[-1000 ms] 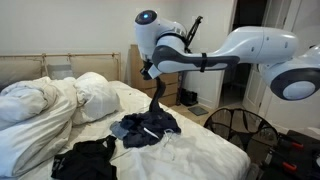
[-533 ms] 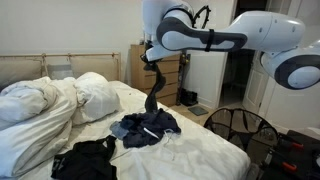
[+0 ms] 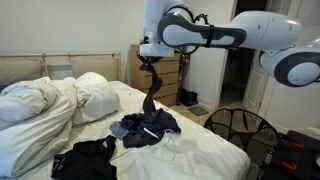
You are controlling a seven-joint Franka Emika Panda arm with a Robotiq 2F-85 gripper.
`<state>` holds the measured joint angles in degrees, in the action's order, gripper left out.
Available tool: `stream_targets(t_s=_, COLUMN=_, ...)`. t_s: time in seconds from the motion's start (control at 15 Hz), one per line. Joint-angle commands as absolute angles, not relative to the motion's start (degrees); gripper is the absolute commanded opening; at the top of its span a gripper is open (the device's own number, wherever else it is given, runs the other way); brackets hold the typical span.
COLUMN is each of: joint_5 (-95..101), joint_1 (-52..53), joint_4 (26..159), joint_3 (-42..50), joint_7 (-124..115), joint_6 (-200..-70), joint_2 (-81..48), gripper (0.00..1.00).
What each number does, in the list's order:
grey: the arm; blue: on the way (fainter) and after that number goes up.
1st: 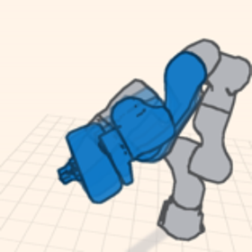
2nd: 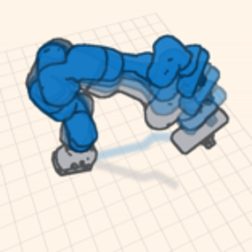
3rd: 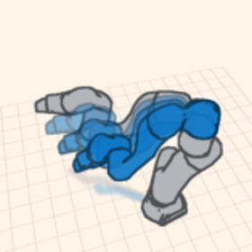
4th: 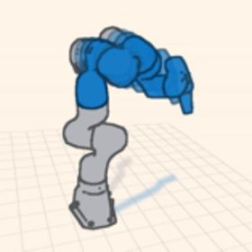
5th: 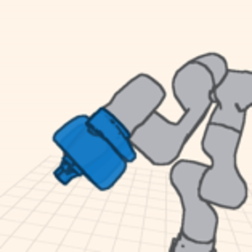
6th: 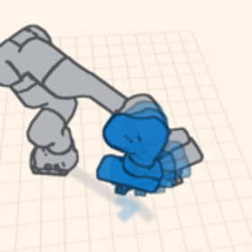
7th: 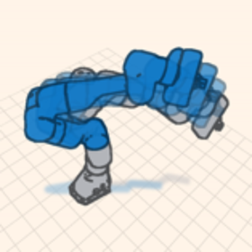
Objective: Put some of the clothes on the bed in the laundry hamper
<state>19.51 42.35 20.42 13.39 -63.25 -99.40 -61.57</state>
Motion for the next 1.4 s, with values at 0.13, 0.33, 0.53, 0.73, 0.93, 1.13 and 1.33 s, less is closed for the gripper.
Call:
stream_targets(t_s=0.13, joint_5=18.93, joint_1=41.65, joint_4=20.53, joint_3=12.37, joint_7=-63.21, joint_6=-100.83, joint_2=-62.02, gripper=0.05)
stream_targets(t_s=0.33, joint_5=18.9, joint_1=41.62, joint_4=20.52, joint_3=12.35, joint_7=-63.21, joint_6=-100.88, joint_2=-62.09, gripper=0.05)
stream_targets(t_s=0.53, joint_5=18.9, joint_1=41.62, joint_4=20.52, joint_3=12.34, joint_7=-63.21, joint_6=-100.89, joint_2=-62.09, gripper=0.05)
stream_targets(t_s=0.73, joint_5=18.73, joint_1=41.27, joint_4=20.53, joint_3=12.33, joint_7=-63.78, joint_6=-101.69, joint_2=-61.21, gripper=0.01)
stream_targets(t_s=0.93, joint_5=19.28, joint_1=39.13, joint_4=20.12, joint_3=13.43, joint_7=-64.06, joint_6=-101.51, joint_2=-59.06, gripper=0.01)
stream_targets(t_s=1.13, joint_5=20.13, joint_1=36.35, joint_4=20.01, joint_3=14.63, joint_7=-65.16, joint_6=-100.56, joint_2=-56.39, gripper=0.01)
stream_targets(t_s=1.33, joint_5=20.1, joint_1=33.11, joint_4=19.99, joint_3=14.73, joint_7=-64.76, joint_6=-99.49, joint_2=-53.5, gripper=0.01)
